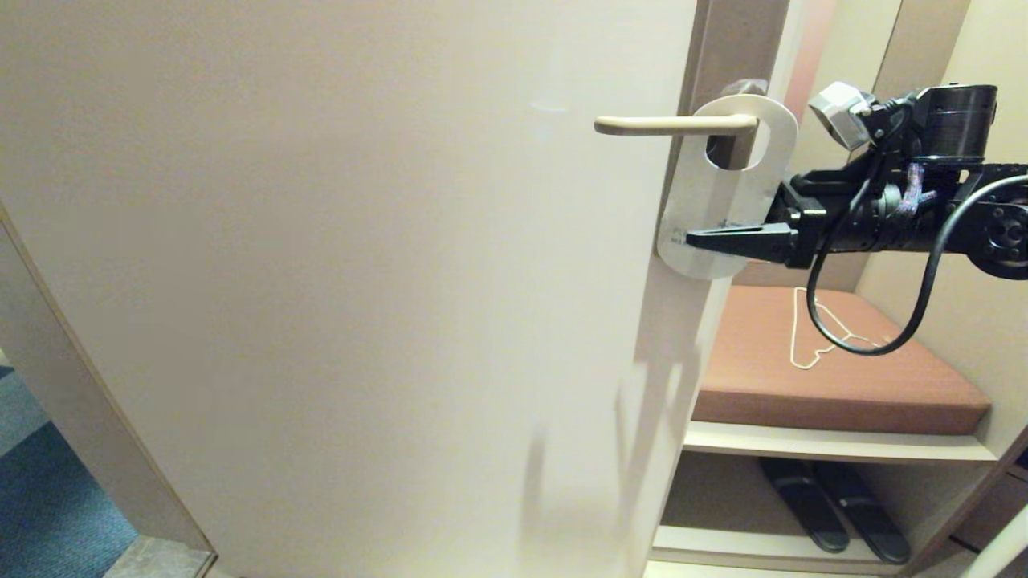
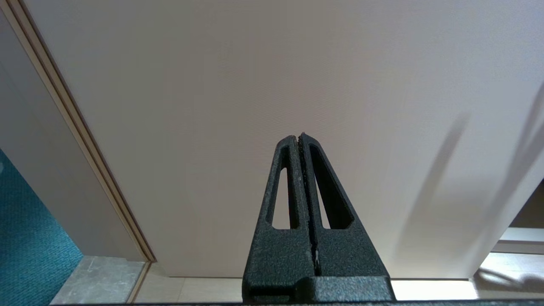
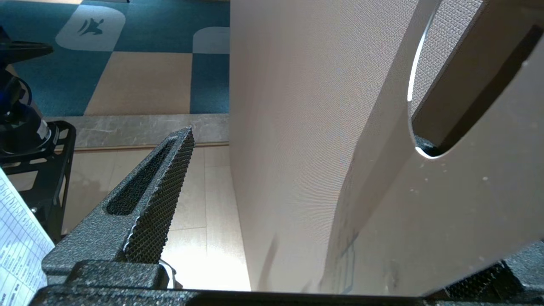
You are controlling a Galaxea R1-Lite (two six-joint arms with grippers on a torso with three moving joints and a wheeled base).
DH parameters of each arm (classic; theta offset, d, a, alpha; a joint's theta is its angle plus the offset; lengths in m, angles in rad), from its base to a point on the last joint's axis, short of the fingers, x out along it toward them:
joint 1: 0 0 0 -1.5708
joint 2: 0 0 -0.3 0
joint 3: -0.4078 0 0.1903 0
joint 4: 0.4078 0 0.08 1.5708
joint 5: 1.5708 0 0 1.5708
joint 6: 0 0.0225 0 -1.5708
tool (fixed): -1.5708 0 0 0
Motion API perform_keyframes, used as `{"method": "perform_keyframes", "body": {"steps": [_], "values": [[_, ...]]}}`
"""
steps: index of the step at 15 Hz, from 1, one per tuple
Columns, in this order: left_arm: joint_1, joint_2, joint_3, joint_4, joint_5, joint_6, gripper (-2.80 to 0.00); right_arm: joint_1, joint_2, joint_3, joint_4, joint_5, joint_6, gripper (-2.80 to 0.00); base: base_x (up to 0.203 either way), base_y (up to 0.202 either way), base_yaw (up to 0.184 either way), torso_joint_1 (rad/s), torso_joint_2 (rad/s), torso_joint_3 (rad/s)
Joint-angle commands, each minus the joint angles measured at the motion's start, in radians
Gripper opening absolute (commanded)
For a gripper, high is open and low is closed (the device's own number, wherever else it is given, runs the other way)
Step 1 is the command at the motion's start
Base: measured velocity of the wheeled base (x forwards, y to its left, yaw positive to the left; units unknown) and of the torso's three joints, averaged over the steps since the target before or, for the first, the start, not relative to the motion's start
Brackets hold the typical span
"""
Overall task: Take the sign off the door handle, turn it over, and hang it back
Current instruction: Take down the sign
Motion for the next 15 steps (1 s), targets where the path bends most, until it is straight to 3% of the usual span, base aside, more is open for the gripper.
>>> {"method": "perform_keyframes", "body": {"steps": [1,12,13,15], "values": [[0.000,0.001,0.000,0.000,0.000,0.000,-2.80,0.000,0.005,0.001,-0.002,0.013,-0.002,0.00,0.000,0.000,0.000,0.000,0.00,0.000],[0.000,0.001,0.000,0.000,0.000,0.000,-2.80,-0.018,-0.009,0.020,-0.005,0.011,-0.002,0.00,0.000,0.000,0.000,0.000,0.00,0.000],[0.000,0.001,0.000,0.000,0.000,0.000,-2.80,-0.018,-0.009,0.021,-0.005,0.013,-0.002,-2.80,0.000,0.000,0.000,0.000,0.00,0.000],[0.000,0.001,0.000,0.000,0.000,0.000,-2.80,-0.018,-0.009,0.021,-0.006,0.012,-0.003,-2.80,0.000,0.000,0.000,0.000,0.00,0.000]]}}
